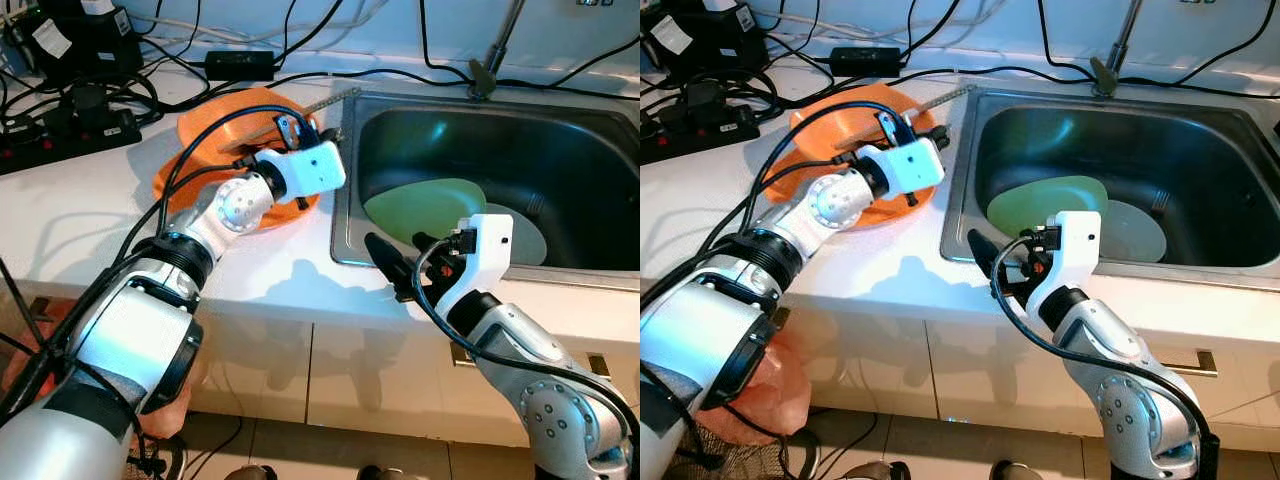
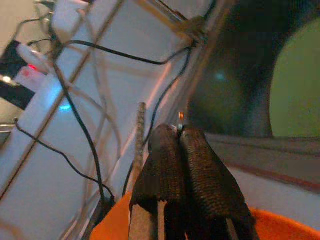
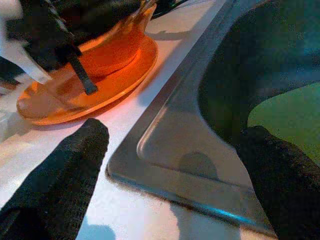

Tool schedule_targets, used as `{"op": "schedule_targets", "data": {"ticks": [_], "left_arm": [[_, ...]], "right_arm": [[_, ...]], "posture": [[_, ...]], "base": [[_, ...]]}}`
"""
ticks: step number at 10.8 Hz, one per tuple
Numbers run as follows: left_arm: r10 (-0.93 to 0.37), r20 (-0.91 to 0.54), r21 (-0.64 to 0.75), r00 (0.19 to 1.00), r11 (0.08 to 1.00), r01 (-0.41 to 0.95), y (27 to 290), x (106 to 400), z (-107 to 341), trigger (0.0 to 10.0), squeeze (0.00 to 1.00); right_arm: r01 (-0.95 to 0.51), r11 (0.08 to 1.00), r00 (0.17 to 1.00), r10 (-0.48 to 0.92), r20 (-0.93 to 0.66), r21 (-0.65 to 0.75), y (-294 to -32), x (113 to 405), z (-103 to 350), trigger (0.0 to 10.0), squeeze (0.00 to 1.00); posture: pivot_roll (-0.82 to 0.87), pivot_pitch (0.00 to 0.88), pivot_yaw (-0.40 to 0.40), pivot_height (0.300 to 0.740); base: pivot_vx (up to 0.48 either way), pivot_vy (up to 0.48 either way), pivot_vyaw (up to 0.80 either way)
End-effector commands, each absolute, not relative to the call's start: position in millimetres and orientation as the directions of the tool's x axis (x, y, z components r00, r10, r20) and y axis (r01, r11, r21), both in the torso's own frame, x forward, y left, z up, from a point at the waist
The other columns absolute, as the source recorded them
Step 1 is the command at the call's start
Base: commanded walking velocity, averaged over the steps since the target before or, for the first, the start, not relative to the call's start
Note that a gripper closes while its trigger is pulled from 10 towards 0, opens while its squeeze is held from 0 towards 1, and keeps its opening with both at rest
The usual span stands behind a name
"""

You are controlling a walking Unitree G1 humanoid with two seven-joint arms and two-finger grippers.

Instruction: Kitchen organization

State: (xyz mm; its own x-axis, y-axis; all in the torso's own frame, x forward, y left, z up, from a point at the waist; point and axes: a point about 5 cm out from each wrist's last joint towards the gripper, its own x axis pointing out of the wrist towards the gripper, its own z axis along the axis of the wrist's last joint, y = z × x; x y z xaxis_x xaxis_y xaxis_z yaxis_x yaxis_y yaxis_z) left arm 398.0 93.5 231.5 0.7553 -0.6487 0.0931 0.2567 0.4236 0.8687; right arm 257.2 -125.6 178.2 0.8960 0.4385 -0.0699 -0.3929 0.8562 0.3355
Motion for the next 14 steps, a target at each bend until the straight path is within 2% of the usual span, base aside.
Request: {"op": "schedule_targets", "data": {"ticks": [1, 4, 8, 11, 14], "left_arm": [[-0.664, 0.148, 0.856, 0.733, 0.457, 0.241, 95, 397, 245, 0.0, 0.00], [-0.700, 0.202, 0.832, 0.685, 0.492, 0.258, 105, 391, 257, 0.0, 0.00], [-0.696, 0.328, 0.803, 0.639, 0.562, 0.199, 137, 372, 292, 0.0, 0.00], [-0.656, 0.381, 0.784, 0.651, 0.603, 0.150, 156, 362, 318, 0.0, 0.00], [-0.606, 0.477, 0.695, 0.636, 0.703, 0.149, 166, 352, 345, 0.0, 0.00]], "right_arm": [[-0.390, 0.858, 0.899, 0.434, -0.065, 0.336, -127, 260, 179, 10.0, 0.00], [-0.398, 0.855, 0.897, 0.438, -0.053, 0.332, -127, 265, 180, 10.0, 0.00], [-0.409, 0.850, 0.894, 0.445, -0.039, 0.333, -126, 272, 180, 10.0, 0.00], [-0.418, 0.846, 0.892, 0.451, -0.028, 0.331, -125, 277, 181, 10.0, 0.00], [-0.422, 0.843, 0.892, 0.452, -0.016, 0.334, -124, 281, 181, 10.0, 0.00]], "posture": [[-0.06, 0.087, -0.012, 0.740], [-0.04, 0.069, -0.018, 0.740], [0.00, 0.055, -0.032, 0.740], [0.02, 0.045, -0.035, 0.740], [0.03, 0.032, -0.033, 0.740]], "base": [[0.000, 0.000, 0.00], [0.000, 0.000, 0.00], [0.000, 0.000, 0.00], [0.000, 0.000, 0.00], [0.000, 0.000, 0.00]]}}
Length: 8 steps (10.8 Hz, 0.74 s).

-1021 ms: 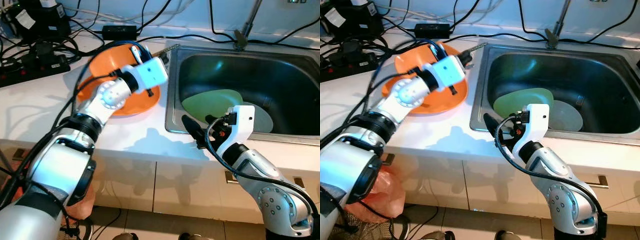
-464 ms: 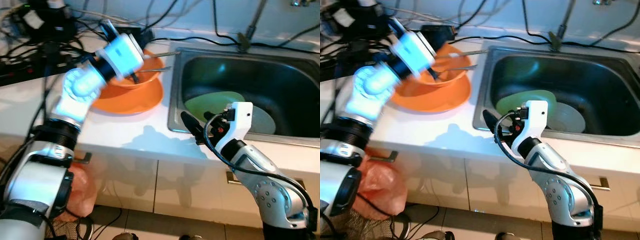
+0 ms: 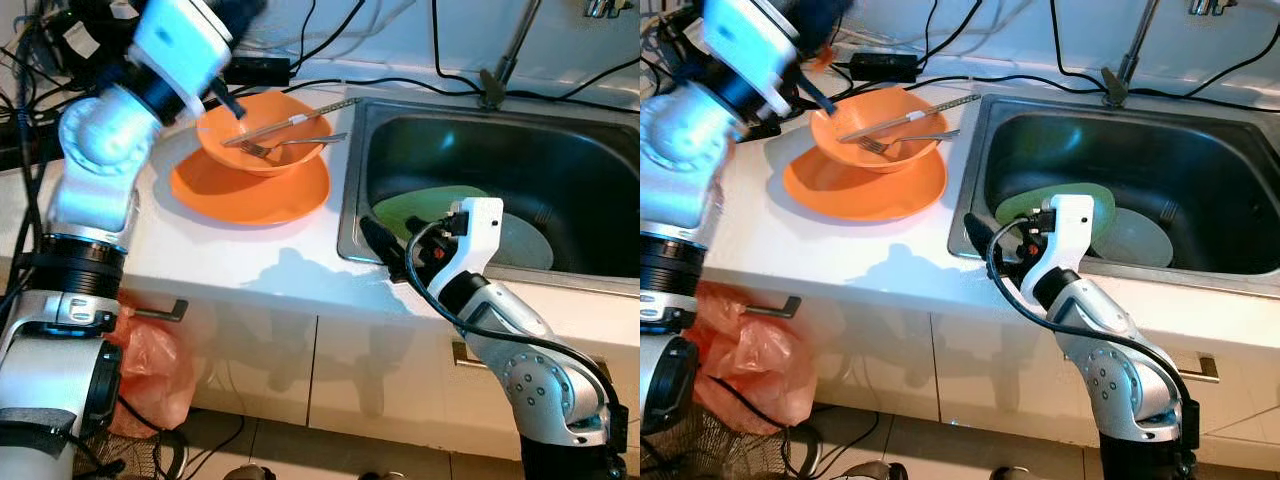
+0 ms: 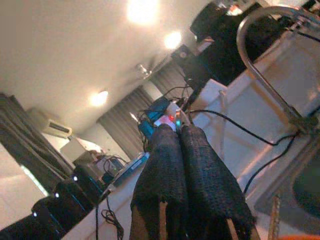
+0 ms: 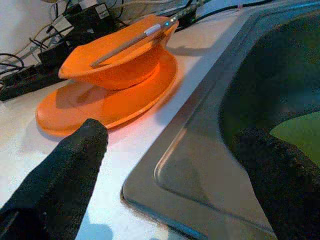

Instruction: Kitchen organization

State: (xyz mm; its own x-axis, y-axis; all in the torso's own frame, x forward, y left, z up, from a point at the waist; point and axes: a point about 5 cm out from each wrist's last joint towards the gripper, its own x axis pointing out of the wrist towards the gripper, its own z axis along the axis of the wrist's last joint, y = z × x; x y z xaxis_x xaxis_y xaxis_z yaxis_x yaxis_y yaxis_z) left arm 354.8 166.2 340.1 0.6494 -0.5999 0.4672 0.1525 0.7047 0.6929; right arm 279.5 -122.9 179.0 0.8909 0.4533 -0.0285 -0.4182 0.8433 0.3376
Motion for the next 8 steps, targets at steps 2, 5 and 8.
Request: {"op": "schedule_targets", "data": {"ticks": [2, 5, 8], "left_arm": [[-0.583, 0.476, 0.640, 0.658, 0.743, 0.196, 169, 354, 340, 0.0, 0.00], [-0.207, 0.589, -0.262, 0.781, 0.866, 0.427, 185, 374, 332, 0.0, 0.00], [-0.150, 0.520, -0.722, 0.841, 0.448, 0.526, 152, 369, 295, 0.0, 0.00]], "right_arm": [[-0.422, 0.843, 0.892, 0.451, -0.011, 0.332, -123, 283, 181, 10.0, 0.00], [-0.422, 0.843, 0.896, 0.444, 0.011, 0.334, -122, 287, 185, 10.0, 0.00], [-0.407, 0.835, 0.905, 0.424, 0.037, 0.370, -121, 290, 189, 10.0, 0.00]], "posture": [[0.03, 0.031, -0.032, 0.740], [0.03, 0.027, -0.024, 0.740], [0.02, 0.027, -0.022, 0.740]], "base": [[0.000, 0.000, 0.00], [0.000, 0.000, 0.00], [0.000, 0.000, 0.00]]}}
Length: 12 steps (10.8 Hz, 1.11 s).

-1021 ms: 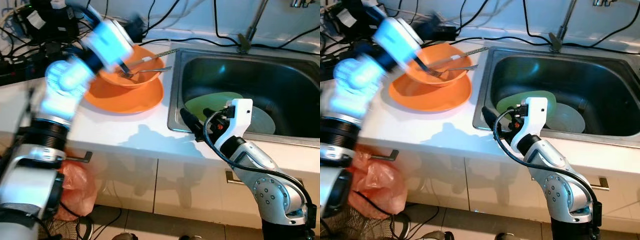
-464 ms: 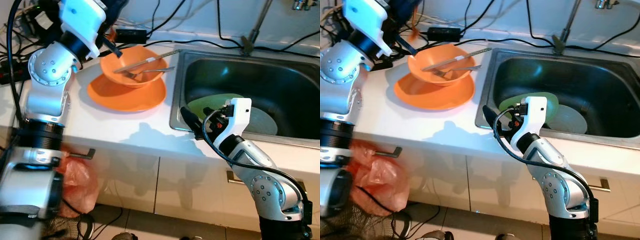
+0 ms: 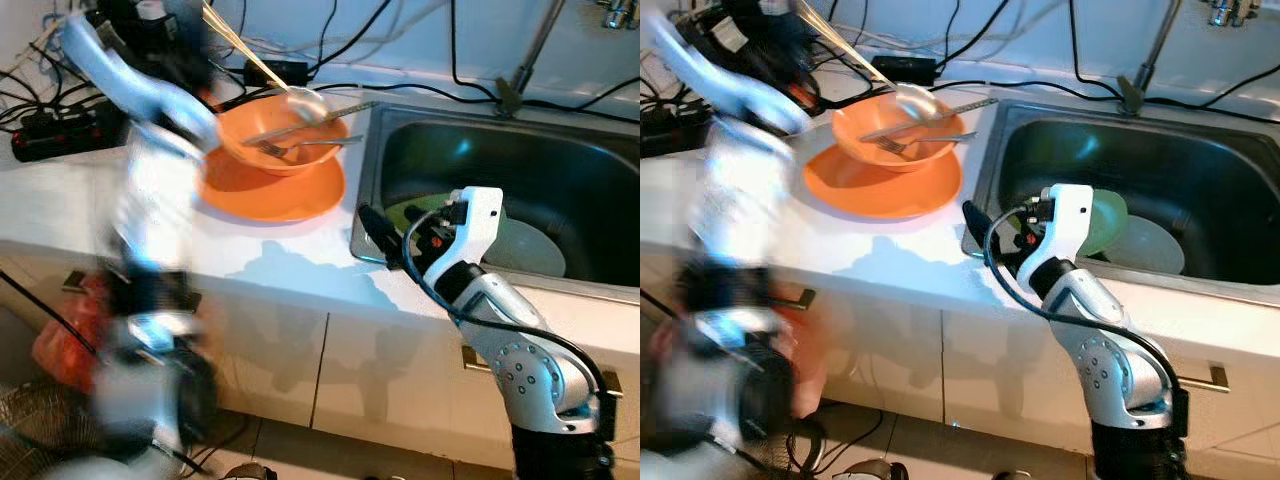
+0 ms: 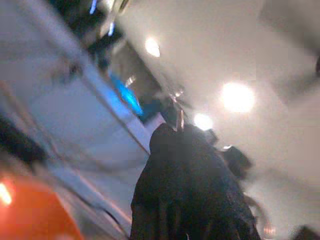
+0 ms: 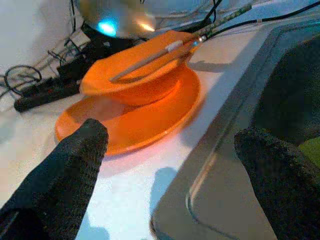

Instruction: Kitchen organization

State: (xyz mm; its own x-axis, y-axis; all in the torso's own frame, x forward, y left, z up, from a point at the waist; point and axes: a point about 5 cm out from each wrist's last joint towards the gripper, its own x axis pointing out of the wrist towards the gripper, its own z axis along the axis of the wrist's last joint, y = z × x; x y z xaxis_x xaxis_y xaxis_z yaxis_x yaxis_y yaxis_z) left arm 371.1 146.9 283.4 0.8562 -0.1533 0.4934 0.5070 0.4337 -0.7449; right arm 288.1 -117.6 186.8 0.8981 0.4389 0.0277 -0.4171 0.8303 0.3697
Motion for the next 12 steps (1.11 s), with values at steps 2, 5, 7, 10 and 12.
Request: {"op": "schedule_targets", "data": {"ticks": [2, 5, 7, 10, 12], "left_arm": [[-0.165, 0.524, -0.790, 0.836, 0.273, 0.549, 135, 367, 295, 0.0, 0.00], [-0.230, 0.479, -0.852, 0.847, 0.109, 0.512, 106, 364, 277, 0.0, 0.00], [-0.251, 0.459, -0.869, 0.852, 0.072, 0.490, 95, 364, 269, 0.0, 0.00], [-0.277, 0.437, -0.885, 0.856, 0.040, 0.464, 87, 362, 261, 0.0, 0.00], [-0.298, 0.402, -0.904, 0.866, 0.019, 0.426, 81, 360, 249, 0.0, 0.00]], "right_arm": [[-0.414, 0.817, 0.901, 0.430, 0.056, 0.401, -118, 293, 192, 10.0, 0.00], [-0.426, 0.727, 0.894, 0.429, 0.128, 0.538, -109, 296, 202, 10.0, 0.00], [-0.446, 0.592, 0.886, 0.397, 0.239, 0.671, -110, 299, 216, 10.0, 0.00], [-0.470, 0.496, 0.877, 0.356, 0.322, 0.731, -119, 299, 226, 10.0, 0.00], [-0.484, 0.447, 0.870, 0.341, 0.357, 0.752, -120, 300, 231, 10.0, 0.00]], "posture": [[0.02, 0.023, -0.018, 0.740], [0.01, 0.022, -0.012, 0.740], [0.01, 0.021, -0.017, 0.740], [0.00, 0.019, -0.016, 0.740], [0.00, 0.015, -0.016, 0.740]], "base": [[0.000, 0.000, 0.00], [0.000, 0.000, 0.00], [0.000, 0.000, 0.00], [0.000, 0.000, 0.00], [0.000, 0.000, 0.00]]}}
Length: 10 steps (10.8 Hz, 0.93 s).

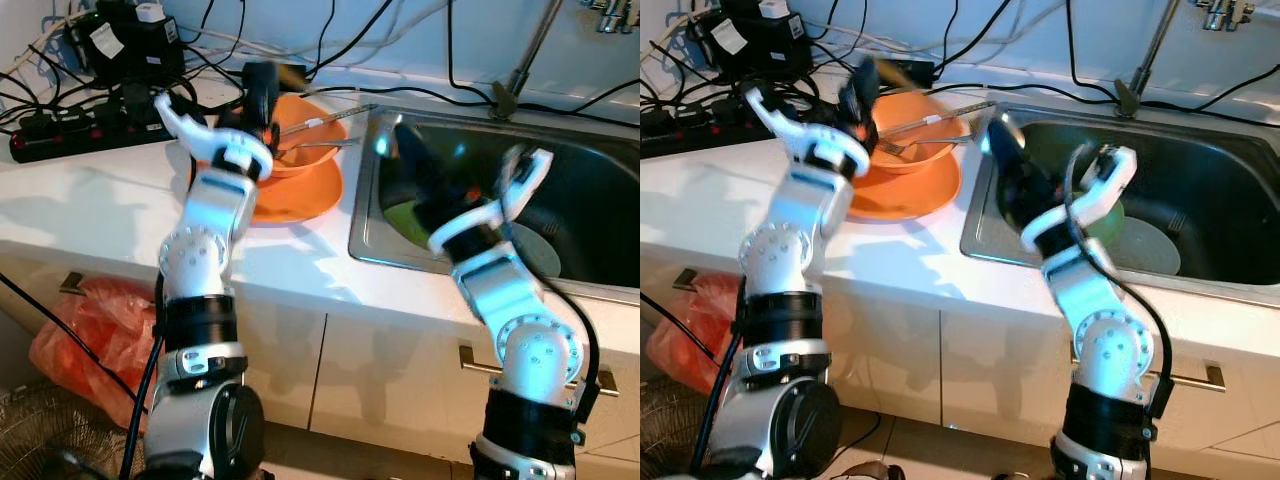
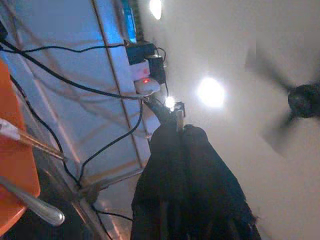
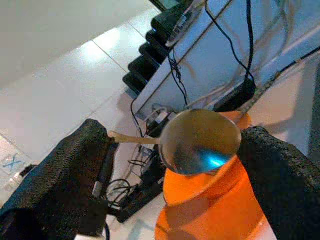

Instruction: Kitchen organization

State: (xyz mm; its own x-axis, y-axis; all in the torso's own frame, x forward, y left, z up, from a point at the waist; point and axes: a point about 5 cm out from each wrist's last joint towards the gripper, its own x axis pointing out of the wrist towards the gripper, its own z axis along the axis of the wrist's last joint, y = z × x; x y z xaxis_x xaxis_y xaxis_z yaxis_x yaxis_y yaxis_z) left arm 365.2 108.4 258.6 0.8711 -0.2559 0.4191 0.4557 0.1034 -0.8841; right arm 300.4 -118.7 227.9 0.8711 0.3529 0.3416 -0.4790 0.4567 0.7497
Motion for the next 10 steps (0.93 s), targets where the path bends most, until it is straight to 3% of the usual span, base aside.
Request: {"op": "schedule_targets", "data": {"ticks": [1, 10], "left_arm": [[-0.311, 0.397, -0.910, 0.864, -0.012, 0.414, 75, 358, 248, 0.0, 0.00], [-0.354, 0.403, -0.913, 0.844, -0.089, 0.398, 57, 355, 248, 0.0, 0.00]], "right_arm": [[-0.483, 0.443, 0.870, 0.339, 0.357, 0.756, -120, 301, 231, 10.0, 0.00], [-0.476, 0.371, 0.871, 0.322, 0.371, 0.797, -113, 317, 232, 10.0, 0.00]], "posture": [[0.00, 0.013, -0.019, 0.740], [0.00, 0.010, -0.022, 0.740]], "base": [[0.000, 0.000, 0.00], [0.000, 0.000, 0.00]]}}
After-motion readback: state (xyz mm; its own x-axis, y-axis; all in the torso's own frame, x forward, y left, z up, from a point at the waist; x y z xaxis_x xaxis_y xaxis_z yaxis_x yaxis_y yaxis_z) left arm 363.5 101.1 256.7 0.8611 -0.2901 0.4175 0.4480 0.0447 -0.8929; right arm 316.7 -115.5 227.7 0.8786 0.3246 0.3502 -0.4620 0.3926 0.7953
